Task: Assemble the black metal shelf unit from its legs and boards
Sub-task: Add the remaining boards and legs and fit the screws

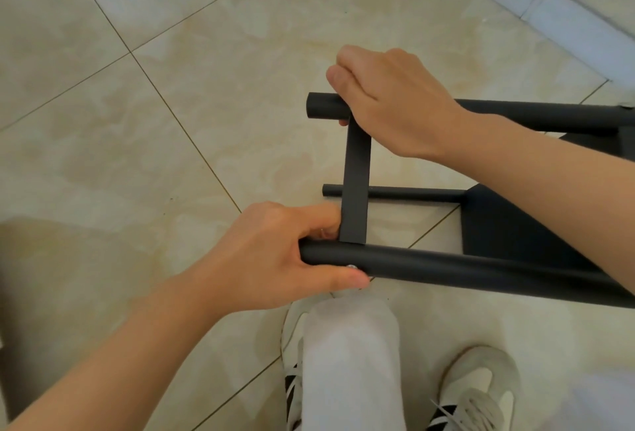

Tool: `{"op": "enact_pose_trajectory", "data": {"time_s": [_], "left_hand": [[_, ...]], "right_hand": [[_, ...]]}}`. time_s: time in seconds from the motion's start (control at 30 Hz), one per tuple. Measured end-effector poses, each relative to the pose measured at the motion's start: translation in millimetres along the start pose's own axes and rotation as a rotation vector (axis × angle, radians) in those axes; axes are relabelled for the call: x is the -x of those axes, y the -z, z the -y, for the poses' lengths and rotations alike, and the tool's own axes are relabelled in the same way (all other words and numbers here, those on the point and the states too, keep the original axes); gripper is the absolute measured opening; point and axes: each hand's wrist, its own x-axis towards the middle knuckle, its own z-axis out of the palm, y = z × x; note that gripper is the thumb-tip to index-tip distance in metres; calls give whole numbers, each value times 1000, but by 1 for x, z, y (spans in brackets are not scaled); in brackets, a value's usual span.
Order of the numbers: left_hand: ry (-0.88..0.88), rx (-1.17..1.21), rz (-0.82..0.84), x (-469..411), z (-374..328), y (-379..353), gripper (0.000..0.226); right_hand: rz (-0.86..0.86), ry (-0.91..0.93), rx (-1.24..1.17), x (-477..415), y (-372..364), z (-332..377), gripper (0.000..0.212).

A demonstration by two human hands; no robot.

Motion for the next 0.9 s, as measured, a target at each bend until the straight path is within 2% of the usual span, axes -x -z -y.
{"op": "enact_pose_trajectory", "data": {"time_s": [0.13, 0.23, 0.37, 0.6, 0.7, 0.83, 0.9], "left_hand": [[-21, -94, -50, 8, 4, -3, 21], [-58, -203, -155, 8, 8, -7, 38], [-77, -142, -271, 6, 10, -12, 54], [-134, -51, -270, 3, 13, -15, 53], [-158, -84, -264, 4, 16, -15, 51], [-191, -166, -331, 6, 20, -18, 53], [-148, -116, -364, 7, 22, -23, 53]], "right_hand": [[9, 20, 20, 2, -4, 3, 35], [6, 24, 40, 2, -7, 5, 34], [-4, 17, 68, 2, -9, 5, 34], [-6, 36, 85, 3, -7, 4, 32], [6, 31, 73, 3, -7, 4, 33], [5, 35, 58, 4, -7, 4, 34], [4, 32, 58, 4, -7, 3, 33]]}}
